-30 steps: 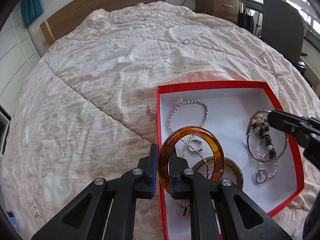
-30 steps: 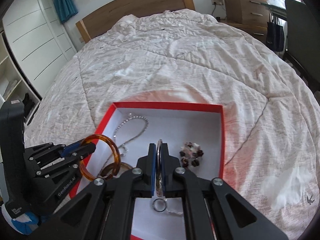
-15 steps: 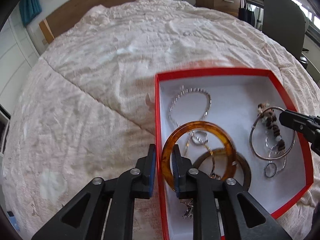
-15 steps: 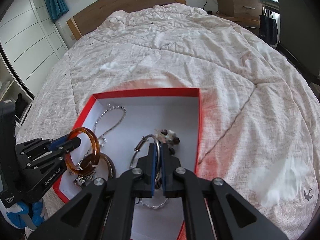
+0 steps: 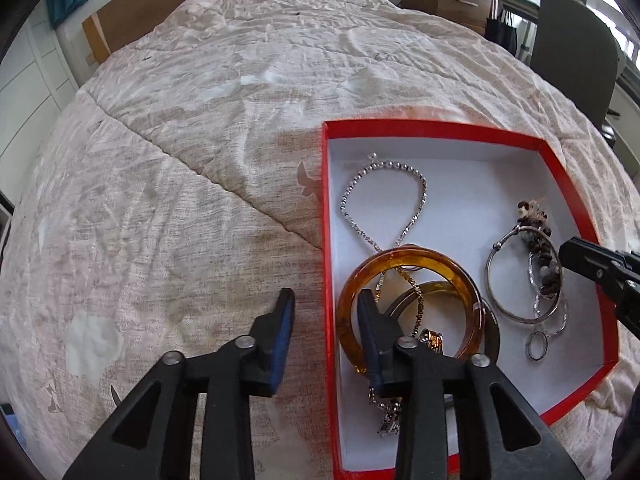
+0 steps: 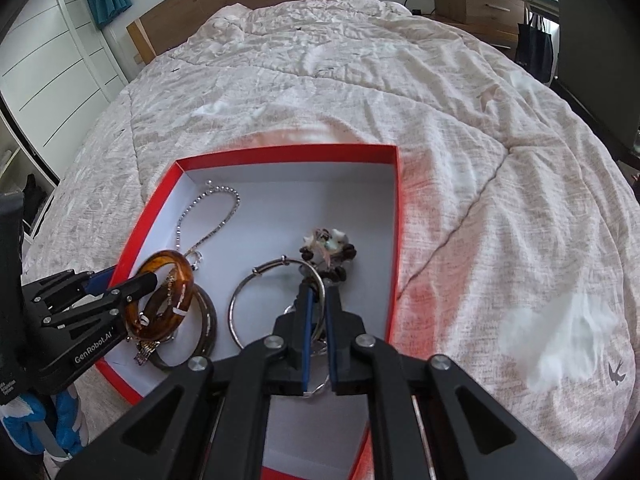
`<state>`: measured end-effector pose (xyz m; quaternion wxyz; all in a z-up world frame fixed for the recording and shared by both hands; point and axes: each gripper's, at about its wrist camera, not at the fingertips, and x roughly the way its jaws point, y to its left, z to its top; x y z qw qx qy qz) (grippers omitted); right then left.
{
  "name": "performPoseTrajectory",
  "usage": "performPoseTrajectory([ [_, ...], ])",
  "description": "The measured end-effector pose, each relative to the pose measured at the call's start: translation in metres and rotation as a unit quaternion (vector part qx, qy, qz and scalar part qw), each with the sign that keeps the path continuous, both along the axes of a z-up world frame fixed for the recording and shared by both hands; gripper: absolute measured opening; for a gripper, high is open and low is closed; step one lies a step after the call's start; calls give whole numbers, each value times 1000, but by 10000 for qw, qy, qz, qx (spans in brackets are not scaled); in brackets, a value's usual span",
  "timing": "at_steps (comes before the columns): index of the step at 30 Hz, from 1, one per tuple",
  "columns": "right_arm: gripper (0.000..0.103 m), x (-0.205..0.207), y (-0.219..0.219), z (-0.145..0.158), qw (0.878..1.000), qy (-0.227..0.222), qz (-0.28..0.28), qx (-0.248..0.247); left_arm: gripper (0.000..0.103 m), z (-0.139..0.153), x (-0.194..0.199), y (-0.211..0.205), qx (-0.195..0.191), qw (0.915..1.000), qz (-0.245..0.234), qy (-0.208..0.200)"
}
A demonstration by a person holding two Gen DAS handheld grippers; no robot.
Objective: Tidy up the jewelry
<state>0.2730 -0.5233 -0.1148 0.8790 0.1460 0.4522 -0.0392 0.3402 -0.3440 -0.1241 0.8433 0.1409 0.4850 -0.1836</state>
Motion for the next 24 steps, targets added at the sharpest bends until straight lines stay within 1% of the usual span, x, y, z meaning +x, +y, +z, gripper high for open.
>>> performPoseTrajectory([
  [3,8,-4,0,7,10000,-34,-44,2,43,8,-3,5,-116,9999,43,-16],
  [8,8,-18,5,25,9999,-78,-73,-87,46,25,-16,12,-241,9997,0,-48],
  [10,10,-26,9,35,9998,-123,-91,-113,52,38,-25,20,-346,9994,35,-95],
  [13,17,-38,19,50,9996,-185,-92,-174,59,57,-38,36,-447,9987,170,-201],
  [15,27,-47,29,58,9995,-228,-59,-209,62,68,-48,48,-485,9981,289,-262],
  [17,31,-57,42,69,9993,-295,-17,-239,64,81,-60,64,-510,9971,445,-355],
  [22,34,-84,81,93,9984,-464,116,-289,72,109,-91,104,-436,9937,770,-688],
  [24,39,-95,96,102,9980,-532,147,-309,74,123,-105,123,-421,9914,906,-846],
])
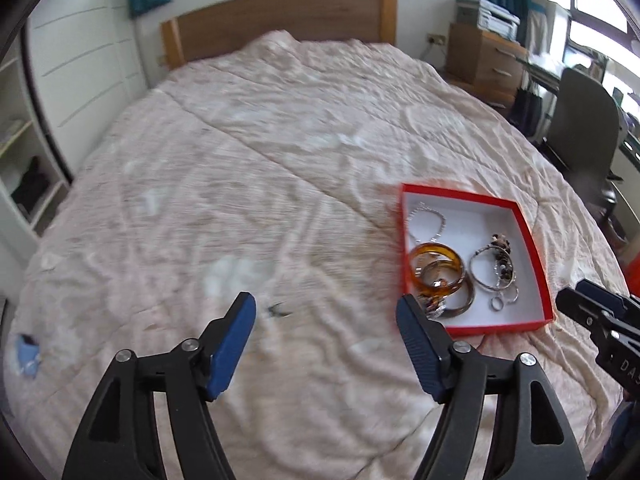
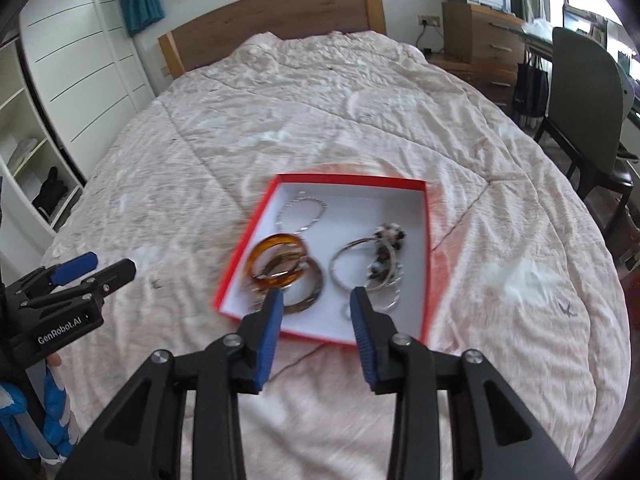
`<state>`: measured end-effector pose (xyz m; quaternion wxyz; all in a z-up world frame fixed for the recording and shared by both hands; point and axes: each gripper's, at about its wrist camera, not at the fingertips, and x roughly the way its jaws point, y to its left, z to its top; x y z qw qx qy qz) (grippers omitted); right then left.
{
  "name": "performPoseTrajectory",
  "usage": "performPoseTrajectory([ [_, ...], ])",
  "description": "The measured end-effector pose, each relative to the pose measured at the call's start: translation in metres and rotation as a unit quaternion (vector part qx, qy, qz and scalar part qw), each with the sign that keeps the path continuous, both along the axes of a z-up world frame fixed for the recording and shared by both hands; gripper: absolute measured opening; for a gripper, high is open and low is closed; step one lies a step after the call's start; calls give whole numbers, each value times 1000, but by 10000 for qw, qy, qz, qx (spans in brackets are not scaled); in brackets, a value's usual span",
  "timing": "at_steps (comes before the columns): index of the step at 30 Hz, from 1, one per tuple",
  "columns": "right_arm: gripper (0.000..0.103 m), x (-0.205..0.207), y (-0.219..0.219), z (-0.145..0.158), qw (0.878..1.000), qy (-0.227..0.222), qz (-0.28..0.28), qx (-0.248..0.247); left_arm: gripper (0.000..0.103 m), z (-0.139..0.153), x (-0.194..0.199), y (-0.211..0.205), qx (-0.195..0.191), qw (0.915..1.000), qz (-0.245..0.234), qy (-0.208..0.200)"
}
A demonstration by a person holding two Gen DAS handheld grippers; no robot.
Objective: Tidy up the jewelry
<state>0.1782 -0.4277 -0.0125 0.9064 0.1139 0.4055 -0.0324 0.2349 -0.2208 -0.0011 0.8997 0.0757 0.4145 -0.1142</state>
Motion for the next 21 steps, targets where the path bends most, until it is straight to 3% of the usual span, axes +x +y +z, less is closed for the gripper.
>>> performPoseTrajectory([
  [10,47,-58,73,43,9988,-407,233,-168,82,45,-63,85,-138,9970,593,-475],
  [21,55,-112,117,69,9961,-804,269,-251,89,74,-129,154,-245,9908,948,-930],
])
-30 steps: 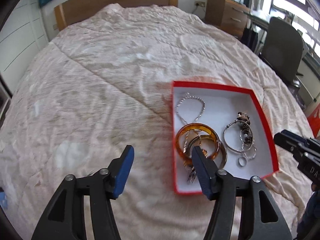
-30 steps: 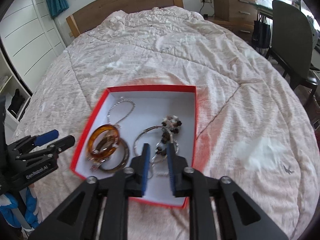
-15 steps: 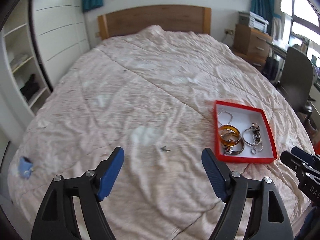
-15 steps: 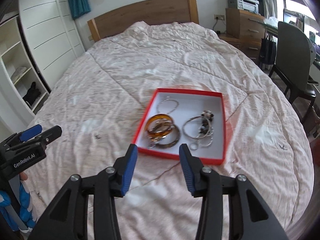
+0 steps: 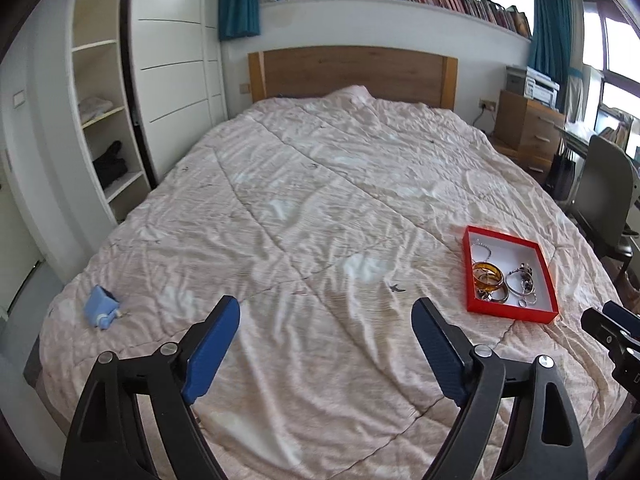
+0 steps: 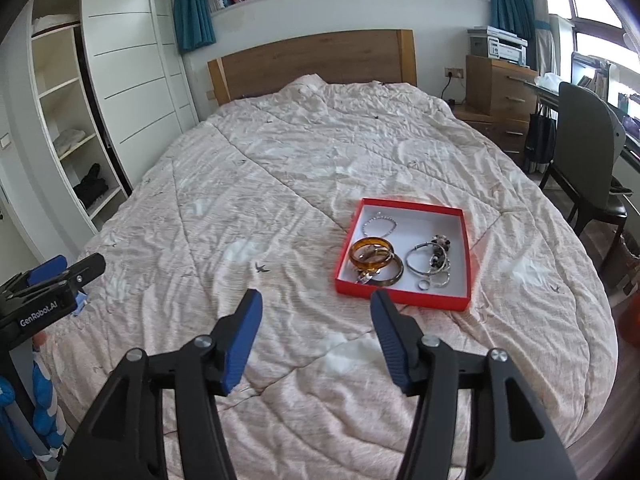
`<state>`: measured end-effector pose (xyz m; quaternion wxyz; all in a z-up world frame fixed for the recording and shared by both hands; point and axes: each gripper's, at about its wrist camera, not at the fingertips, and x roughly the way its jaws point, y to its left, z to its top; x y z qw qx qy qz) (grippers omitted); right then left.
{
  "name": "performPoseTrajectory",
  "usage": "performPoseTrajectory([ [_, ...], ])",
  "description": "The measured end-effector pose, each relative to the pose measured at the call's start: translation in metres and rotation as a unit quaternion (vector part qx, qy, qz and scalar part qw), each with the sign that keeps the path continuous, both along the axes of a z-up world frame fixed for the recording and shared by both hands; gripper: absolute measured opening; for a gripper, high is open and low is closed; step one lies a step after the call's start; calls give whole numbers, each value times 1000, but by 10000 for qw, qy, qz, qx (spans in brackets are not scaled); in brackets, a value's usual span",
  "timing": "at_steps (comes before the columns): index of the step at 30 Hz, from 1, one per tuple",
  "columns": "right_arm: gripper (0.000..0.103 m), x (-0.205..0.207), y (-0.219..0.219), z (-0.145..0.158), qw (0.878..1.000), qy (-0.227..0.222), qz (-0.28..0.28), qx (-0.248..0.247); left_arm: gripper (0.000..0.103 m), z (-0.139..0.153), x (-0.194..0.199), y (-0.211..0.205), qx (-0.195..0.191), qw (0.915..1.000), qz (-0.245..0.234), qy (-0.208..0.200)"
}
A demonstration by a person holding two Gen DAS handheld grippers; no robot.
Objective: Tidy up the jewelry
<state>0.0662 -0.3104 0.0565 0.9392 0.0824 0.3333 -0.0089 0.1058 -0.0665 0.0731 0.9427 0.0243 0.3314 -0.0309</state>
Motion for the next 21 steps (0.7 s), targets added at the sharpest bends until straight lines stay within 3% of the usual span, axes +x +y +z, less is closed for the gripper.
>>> performPoseTrajectory([
  [3,55,-13,7,1,10000,-60,8,-6,91,3,-15,10,-13,9999,78,-110],
  [7,55,-28,11,-1,10000,-92,15,-25,101,4,-33,22,-67,9996,165,-217],
  [21,56,-53,2,-21,9998,49,-189,-35,103,-12,-55,29,-26,9999,91,-144],
])
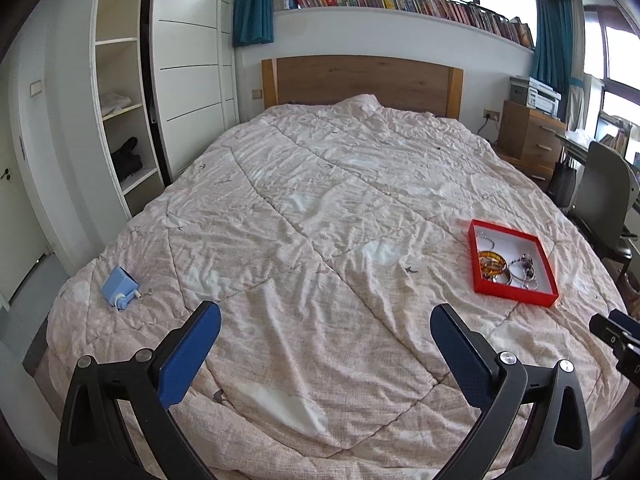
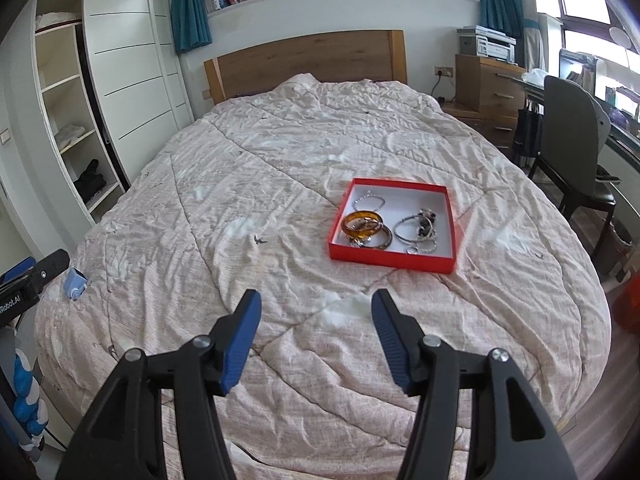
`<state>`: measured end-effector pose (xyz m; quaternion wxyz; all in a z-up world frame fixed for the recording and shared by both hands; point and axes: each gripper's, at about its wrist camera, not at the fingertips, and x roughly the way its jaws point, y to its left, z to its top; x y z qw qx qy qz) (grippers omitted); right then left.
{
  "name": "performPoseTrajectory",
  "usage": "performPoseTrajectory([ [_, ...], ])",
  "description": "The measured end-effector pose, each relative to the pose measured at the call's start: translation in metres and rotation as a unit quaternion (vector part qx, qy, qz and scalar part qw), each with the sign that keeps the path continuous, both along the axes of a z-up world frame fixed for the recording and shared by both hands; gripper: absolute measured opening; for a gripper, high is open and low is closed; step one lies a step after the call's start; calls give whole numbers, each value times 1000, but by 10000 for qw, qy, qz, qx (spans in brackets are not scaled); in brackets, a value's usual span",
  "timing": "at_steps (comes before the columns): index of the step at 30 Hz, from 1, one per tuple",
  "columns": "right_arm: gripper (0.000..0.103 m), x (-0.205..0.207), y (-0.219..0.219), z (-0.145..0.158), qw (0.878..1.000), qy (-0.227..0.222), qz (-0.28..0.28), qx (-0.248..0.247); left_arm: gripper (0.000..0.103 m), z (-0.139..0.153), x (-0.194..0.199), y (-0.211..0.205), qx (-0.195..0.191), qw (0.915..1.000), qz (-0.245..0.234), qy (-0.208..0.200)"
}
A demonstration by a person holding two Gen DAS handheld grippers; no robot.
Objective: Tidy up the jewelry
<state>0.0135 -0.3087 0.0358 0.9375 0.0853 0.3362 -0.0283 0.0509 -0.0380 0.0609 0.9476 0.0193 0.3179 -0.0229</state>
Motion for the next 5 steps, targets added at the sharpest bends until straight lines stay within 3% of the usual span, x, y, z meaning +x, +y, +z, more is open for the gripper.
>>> performPoseTrajectory([
  [5,56,-2,-2,-1,10000,-13,-59,-4,103,-4,-1,-3,16,10000,-37,68],
])
